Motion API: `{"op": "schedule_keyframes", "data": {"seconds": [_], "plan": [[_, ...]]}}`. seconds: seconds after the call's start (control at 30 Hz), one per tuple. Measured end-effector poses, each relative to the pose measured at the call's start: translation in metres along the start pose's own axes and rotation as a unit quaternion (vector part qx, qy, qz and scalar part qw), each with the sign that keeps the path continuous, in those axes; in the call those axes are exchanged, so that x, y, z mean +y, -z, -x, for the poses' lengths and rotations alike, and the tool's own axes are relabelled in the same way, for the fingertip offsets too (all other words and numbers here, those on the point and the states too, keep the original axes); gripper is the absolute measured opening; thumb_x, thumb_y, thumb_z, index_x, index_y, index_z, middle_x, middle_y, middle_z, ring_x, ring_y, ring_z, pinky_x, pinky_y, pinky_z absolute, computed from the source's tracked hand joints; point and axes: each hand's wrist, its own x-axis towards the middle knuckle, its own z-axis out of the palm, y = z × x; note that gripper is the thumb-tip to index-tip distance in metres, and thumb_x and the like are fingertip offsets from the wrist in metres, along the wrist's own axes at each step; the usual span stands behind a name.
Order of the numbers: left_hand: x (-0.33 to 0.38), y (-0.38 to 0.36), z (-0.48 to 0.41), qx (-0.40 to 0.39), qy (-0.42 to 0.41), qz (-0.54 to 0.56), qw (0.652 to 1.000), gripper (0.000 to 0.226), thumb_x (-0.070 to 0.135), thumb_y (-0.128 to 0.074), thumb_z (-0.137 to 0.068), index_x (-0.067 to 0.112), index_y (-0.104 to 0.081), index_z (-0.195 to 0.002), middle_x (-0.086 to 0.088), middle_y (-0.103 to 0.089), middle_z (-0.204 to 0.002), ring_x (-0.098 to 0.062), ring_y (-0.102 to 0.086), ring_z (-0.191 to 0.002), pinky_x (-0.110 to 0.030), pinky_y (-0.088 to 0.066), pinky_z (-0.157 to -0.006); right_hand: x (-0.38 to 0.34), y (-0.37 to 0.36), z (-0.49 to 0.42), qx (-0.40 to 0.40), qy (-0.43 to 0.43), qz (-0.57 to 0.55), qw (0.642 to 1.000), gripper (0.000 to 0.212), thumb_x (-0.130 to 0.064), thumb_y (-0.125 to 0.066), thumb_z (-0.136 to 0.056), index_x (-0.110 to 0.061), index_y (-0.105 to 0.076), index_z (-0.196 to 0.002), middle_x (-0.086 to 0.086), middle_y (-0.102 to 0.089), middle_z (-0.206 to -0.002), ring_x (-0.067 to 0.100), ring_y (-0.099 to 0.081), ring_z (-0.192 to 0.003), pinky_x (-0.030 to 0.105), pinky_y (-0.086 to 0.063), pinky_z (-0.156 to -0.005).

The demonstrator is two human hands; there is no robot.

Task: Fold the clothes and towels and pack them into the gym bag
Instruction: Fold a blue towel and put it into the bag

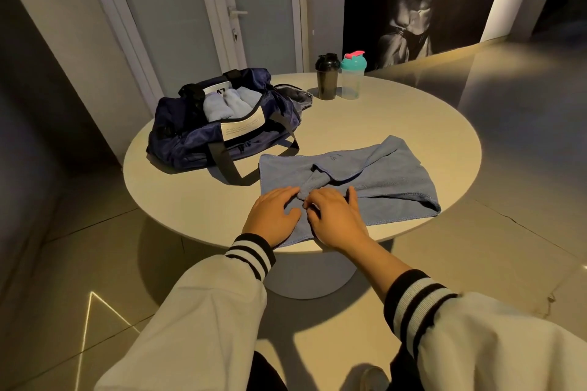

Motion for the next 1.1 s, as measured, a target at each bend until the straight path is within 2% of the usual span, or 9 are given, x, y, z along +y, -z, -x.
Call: {"op": "schedule_keyframes", "data": {"seconds": [0.3, 0.43, 0.5, 0.57, 0.63, 0.73, 0.83, 0.9, 1.1], "plan": [[0.002, 0.004, -0.001, -0.004, 0.008, 0.032, 0.999, 0.046, 0.029, -0.045, -0.103, 0.030, -0.042, -0.149, 0.004, -0.048, -0.150, -0.019, -0.047, -0.133, -0.038, -0.041, -0.112, 0.000, 0.007, 0.001, 0.103, -0.021, -0.117, 0.988, 0.039, -0.010, -0.047, -0.098, -0.023, -0.061, -0.132, -0.004, -0.061, -0.135, 0.015, -0.050, -0.128, 0.049, -0.005, -0.124], [0.006, 0.015, 0.000, 0.032, 0.083, 0.242, 0.966, 0.037, 0.039, -0.034, -0.108, 0.040, -0.048, -0.141, 0.000, -0.053, -0.144, -0.020, -0.053, -0.123, -0.040, -0.047, -0.105, -0.010, 0.020, -0.002, 0.081, 0.073, -0.159, 0.981, 0.040, -0.014, -0.051, -0.095, -0.017, -0.062, -0.133, 0.002, -0.061, -0.137, 0.019, -0.053, -0.126, 0.037, -0.040, -0.111], [0.009, 0.019, 0.004, 0.048, 0.086, 0.293, 0.951, 0.036, 0.040, -0.032, -0.108, 0.041, -0.050, -0.139, 0.001, -0.054, -0.139, -0.018, -0.054, -0.120, -0.036, -0.048, -0.101, -0.020, 0.029, 0.002, 0.013, 0.114, -0.183, 0.976, 0.037, -0.012, -0.052, -0.092, -0.019, -0.069, -0.124, -0.002, -0.067, -0.127, 0.012, -0.059, -0.115, 0.027, -0.046, -0.101], [0.012, 0.020, 0.007, 0.045, 0.070, 0.271, 0.959, 0.038, 0.043, -0.029, -0.108, 0.040, -0.052, -0.139, 0.005, -0.055, -0.136, -0.015, -0.052, -0.119, -0.031, -0.045, -0.097, -0.023, 0.030, 0.006, -0.088, 0.110, -0.184, 0.973, 0.033, -0.009, -0.053, -0.091, -0.019, -0.074, -0.114, -0.004, -0.072, -0.116, 0.008, -0.063, -0.103, 0.028, -0.051, -0.095], [0.011, 0.018, 0.007, 0.042, 0.056, 0.225, 0.972, 0.038, 0.044, -0.031, -0.107, 0.039, -0.053, -0.138, 0.006, -0.058, -0.136, -0.015, -0.054, -0.120, -0.033, -0.045, -0.099, -0.019, 0.026, 0.011, -0.136, 0.088, -0.191, 0.968, 0.030, -0.008, -0.054, -0.090, -0.018, -0.077, -0.108, -0.005, -0.073, -0.112, 0.007, -0.064, -0.099, 0.033, -0.052, -0.094], [0.005, 0.014, 0.005, 0.037, 0.042, 0.177, 0.983, 0.034, 0.037, -0.049, -0.103, 0.037, -0.055, -0.136, 0.005, -0.061, -0.136, -0.016, -0.057, -0.120, -0.037, -0.048, -0.103, -0.010, 0.022, 0.017, -0.063, 0.085, -0.193, 0.976, 0.027, -0.010, -0.053, -0.091, -0.016, -0.074, -0.107, -0.002, -0.069, -0.115, 0.012, -0.061, -0.105, 0.034, -0.050, -0.095], [0.003, 0.013, 0.007, 0.022, 0.016, 0.130, 0.991, 0.041, 0.026, -0.059, -0.097, 0.033, -0.055, -0.137, 0.006, -0.059, -0.138, -0.015, -0.056, -0.122, -0.032, -0.047, -0.102, 0.002, 0.022, 0.015, 0.037, 0.044, -0.096, 0.994, 0.023, -0.016, -0.052, -0.094, -0.018, -0.070, -0.109, -0.001, -0.066, -0.112, 0.019, -0.057, -0.104, 0.038, -0.051, -0.085], [0.004, 0.012, 0.007, 0.021, 0.003, 0.120, 0.993, 0.043, 0.017, -0.058, -0.096, 0.030, -0.057, -0.136, 0.005, -0.060, -0.136, -0.015, -0.057, -0.121, -0.030, -0.047, -0.101, 0.011, 0.019, 0.015, 0.026, 0.006, -0.066, 0.997, 0.023, -0.017, -0.052, -0.095, -0.019, -0.069, -0.111, 0.000, -0.065, -0.114, 0.020, -0.056, -0.106, 0.036, -0.049, -0.086], [0.003, 0.010, 0.013, 0.113, -0.006, 0.002, 0.994, 0.033, 0.015, -0.054, -0.096, 0.027, -0.069, -0.123, 0.007, -0.066, -0.127, -0.017, -0.055, -0.116, -0.036, -0.041, -0.106, 0.015, 0.010, 0.021, 0.027, 0.042, -0.016, 0.999, 0.032, -0.024, -0.050, -0.095, -0.026, -0.065, -0.123, -0.005, -0.064, -0.119, 0.018, -0.053, -0.108, 0.032, -0.042, -0.094]]}}
